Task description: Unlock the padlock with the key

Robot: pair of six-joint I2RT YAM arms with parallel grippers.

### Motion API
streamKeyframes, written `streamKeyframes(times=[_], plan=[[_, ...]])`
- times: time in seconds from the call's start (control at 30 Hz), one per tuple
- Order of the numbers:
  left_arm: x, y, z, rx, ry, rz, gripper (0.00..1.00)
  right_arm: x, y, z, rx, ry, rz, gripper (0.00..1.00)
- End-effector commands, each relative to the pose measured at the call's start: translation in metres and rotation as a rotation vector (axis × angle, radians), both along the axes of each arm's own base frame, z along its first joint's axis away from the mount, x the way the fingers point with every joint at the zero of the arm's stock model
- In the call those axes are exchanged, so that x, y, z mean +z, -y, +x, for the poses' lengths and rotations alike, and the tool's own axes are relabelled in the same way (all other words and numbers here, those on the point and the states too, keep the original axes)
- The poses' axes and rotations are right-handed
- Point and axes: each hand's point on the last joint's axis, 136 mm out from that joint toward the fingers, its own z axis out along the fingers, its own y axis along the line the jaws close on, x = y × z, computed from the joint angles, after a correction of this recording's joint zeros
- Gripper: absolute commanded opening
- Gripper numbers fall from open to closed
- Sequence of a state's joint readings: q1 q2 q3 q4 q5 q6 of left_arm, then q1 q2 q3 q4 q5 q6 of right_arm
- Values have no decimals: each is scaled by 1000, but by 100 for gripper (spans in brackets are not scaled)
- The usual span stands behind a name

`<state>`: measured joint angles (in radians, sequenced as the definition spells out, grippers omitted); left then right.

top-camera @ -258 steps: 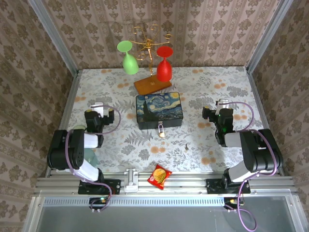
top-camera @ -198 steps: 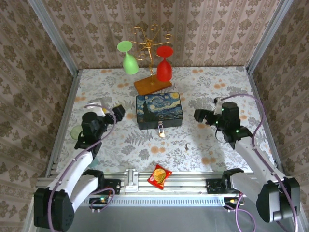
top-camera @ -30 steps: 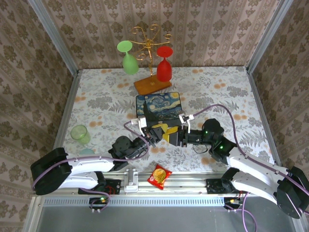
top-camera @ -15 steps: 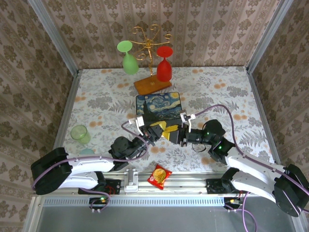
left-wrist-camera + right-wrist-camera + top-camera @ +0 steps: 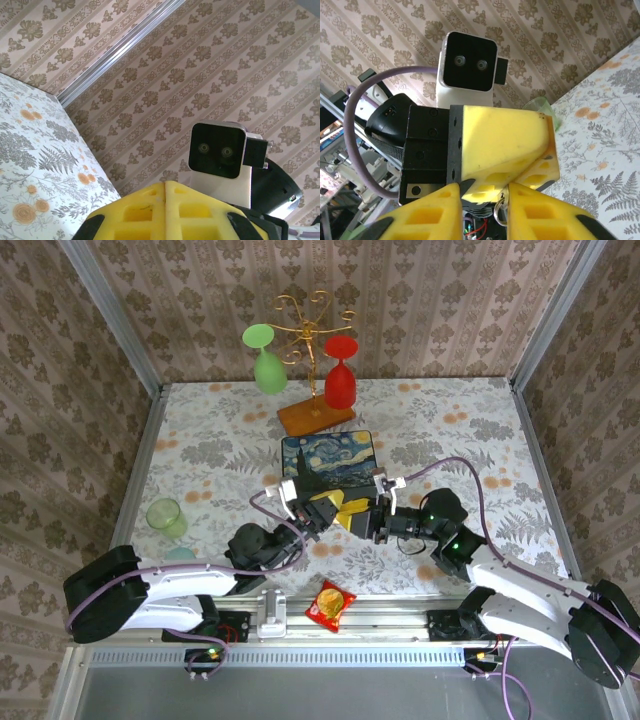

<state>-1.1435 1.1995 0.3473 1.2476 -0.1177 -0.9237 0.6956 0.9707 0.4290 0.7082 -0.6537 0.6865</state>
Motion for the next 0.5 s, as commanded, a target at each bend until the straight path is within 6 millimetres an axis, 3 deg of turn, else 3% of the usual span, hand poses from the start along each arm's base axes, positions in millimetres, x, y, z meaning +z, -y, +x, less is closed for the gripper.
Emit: streamKeyframes(times=[0.0, 0.23, 0.47], plan=[[23, -2, -4, -15, 13, -75, 0, -4, -2, -12, 38, 26, -3, 20], [35, 3, -9, -43, 37, -79, 0, -1, -1, -8, 8, 53, 10, 16], [21, 6, -7, -49, -12, -76, 0, 8, 6, -9, -23, 68, 52, 17]])
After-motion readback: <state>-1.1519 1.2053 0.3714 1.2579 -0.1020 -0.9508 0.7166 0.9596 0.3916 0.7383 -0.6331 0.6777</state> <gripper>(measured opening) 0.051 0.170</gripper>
